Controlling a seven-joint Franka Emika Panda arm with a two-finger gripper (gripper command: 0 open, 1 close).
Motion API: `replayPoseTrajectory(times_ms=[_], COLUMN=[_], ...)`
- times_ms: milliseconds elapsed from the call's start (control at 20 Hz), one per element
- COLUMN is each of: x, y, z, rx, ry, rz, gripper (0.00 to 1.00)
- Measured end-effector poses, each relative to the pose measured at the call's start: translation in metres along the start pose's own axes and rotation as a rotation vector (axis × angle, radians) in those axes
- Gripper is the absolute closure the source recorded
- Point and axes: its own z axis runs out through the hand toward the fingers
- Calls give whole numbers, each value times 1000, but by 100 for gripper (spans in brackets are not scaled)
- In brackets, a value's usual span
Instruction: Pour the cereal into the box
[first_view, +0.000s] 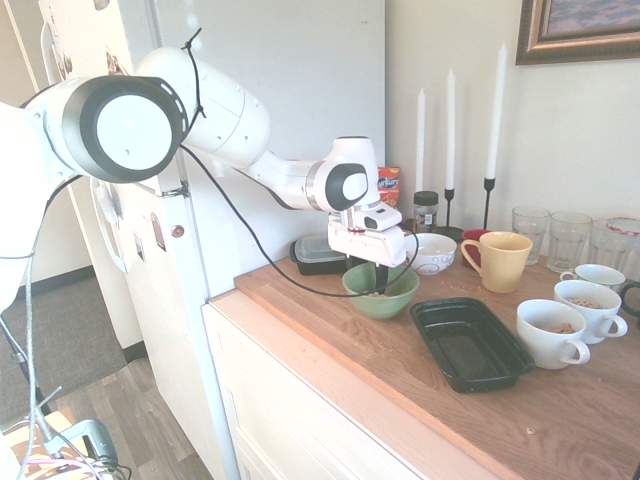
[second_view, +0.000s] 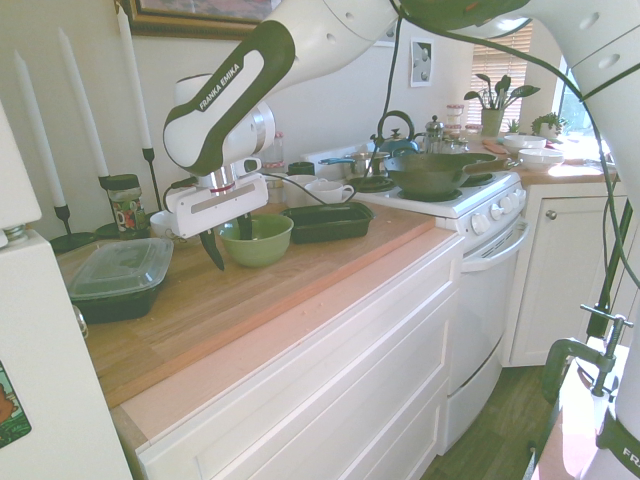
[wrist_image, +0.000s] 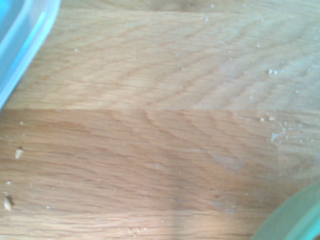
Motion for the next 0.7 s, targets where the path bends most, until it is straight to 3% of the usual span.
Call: replayPoseTrajectory(times_ms=[700], x=[1], y=[2], z=[-9], rx=[1], ry=[3], rz=[7], gripper=[100])
